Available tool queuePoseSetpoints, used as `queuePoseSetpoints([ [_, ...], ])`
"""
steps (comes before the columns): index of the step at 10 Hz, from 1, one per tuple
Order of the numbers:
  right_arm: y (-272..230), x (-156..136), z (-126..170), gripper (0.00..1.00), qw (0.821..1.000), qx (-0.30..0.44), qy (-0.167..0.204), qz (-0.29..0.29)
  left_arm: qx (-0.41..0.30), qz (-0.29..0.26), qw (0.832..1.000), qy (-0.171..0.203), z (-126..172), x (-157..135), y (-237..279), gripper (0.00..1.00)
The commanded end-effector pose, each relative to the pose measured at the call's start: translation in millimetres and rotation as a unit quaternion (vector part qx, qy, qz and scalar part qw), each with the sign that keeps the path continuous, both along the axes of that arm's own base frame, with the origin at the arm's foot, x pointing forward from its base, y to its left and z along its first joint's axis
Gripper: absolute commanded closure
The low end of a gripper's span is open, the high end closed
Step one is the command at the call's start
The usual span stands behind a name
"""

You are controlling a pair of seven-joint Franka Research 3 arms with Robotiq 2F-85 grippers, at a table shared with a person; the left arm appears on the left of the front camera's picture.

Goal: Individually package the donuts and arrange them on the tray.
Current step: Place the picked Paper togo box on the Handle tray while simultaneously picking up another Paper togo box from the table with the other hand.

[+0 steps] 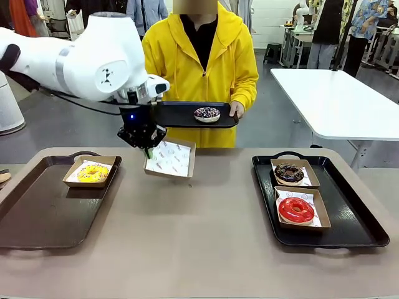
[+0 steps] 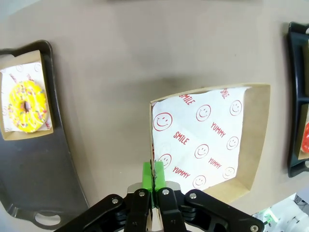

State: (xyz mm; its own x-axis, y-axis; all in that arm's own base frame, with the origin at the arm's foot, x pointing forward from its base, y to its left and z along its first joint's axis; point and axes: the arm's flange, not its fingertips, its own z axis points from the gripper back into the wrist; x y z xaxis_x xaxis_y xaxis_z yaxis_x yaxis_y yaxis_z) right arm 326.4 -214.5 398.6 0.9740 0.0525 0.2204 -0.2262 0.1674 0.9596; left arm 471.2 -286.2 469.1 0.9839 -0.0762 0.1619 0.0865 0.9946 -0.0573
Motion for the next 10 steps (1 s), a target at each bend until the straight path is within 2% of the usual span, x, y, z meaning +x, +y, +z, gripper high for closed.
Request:
queuePoseSetpoints([
  [1,-30,18,-13,0.0,1.0,0.02,0.009,0.0,0.01,0.024,1.0,0.008,9,22,-5,0.99],
  [4,-46,13,-34,0.0,0.999,0.032,0.021,-0.019,0.008,0.046,0.999,0.016,22,42,-4,0.99],
  [6,-43,13,-37,0.0,0.999,0.025,0.025,-0.032,0.005,0.055,0.998,0.025,21,52,0,0.99],
  [8,-29,17,-28,0.0,0.995,-0.015,0.039,-0.086,-0.003,0.065,0.998,0.028,17,56,6,0.99],
  [9,-20,19,-24,0.0,0.991,-0.033,0.043,-0.123,-0.007,0.043,0.999,0.026,17,50,6,0.99],
  [10,-10,22,-21,0.0,0.986,-0.053,0.047,-0.151,-0.007,0.043,0.999,0.026,17,50,6,0.99],
])
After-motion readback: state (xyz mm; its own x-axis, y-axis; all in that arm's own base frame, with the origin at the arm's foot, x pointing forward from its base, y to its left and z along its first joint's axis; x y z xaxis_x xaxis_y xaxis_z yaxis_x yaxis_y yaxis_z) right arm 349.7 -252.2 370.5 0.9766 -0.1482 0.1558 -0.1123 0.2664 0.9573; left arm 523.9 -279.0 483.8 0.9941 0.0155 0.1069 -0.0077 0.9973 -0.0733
